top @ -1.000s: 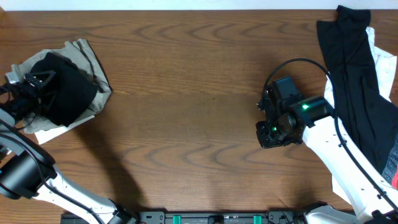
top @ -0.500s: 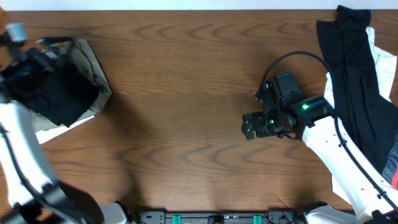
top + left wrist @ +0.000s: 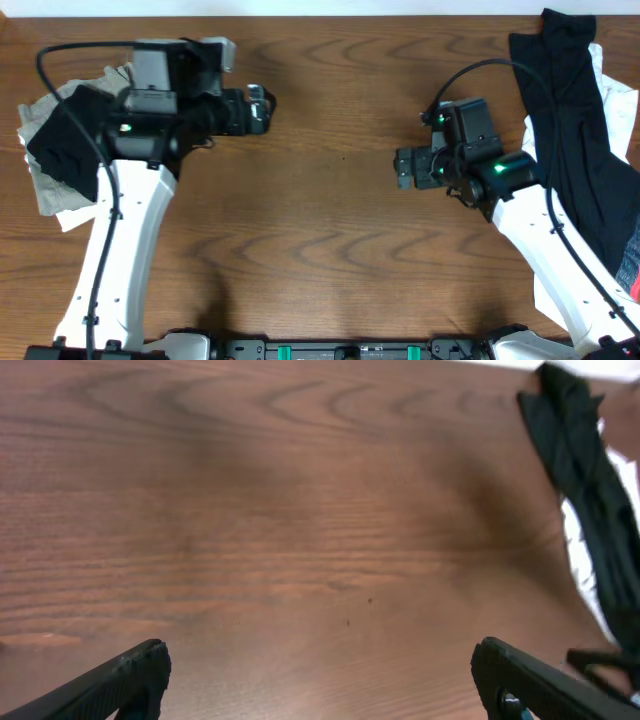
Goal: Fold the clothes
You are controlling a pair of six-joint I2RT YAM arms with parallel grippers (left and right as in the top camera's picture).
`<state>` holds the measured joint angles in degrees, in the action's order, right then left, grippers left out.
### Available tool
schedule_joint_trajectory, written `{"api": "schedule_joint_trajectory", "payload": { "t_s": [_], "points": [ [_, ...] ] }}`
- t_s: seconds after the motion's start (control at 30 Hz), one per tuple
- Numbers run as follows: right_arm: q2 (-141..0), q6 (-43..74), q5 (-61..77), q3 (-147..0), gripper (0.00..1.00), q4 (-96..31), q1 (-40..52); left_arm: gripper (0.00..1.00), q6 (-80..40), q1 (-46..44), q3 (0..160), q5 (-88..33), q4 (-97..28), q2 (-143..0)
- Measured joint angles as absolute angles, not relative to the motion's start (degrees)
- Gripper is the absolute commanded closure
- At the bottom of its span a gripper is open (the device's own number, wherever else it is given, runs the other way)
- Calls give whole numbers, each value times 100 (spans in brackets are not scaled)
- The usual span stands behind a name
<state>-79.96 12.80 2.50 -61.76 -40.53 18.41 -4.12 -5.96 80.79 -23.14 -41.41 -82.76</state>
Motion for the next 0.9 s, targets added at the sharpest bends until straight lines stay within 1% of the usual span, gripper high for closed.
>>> {"api": "schedule_joint_trajectory", "payload": {
  "t_s": [0.2, 0.3, 0.4, 0.53, 0.63, 0.73, 0.9],
  "points": [
    [-7802, 1518, 126, -6171, 1, -4635, 1767, 2, -296, -655, 8079, -2029, -5028, -8272],
    [-7371, 1623, 14, -6167, 1, -4762, 1772, 2, -117, -655, 8053, -1975, -5343, -8195],
    [-6632, 1699, -180, -6090, 1, -4775, 1865, 2, -8, -655, 7795, -1911, -5301, -7824],
    [-5498, 1743, -486, -5754, 1, -4733, 2237, 2, 30, -655, 7065, -1737, -4982, -6792],
    [-4661, 1787, -812, -5256, 1, -4676, 2563, 2, -1, -655, 6283, -1457, -4552, -5688],
    [-3966, 1933, -1146, -4759, 1, -4689, 2687, 2, -25, -655, 5533, -1184, -4182, -4630],
    [-3533, 2161, -1406, -4263, 2, -4724, 2694, 2, -43, -655, 4810, -980, -4042, -3612]
  ]
}}
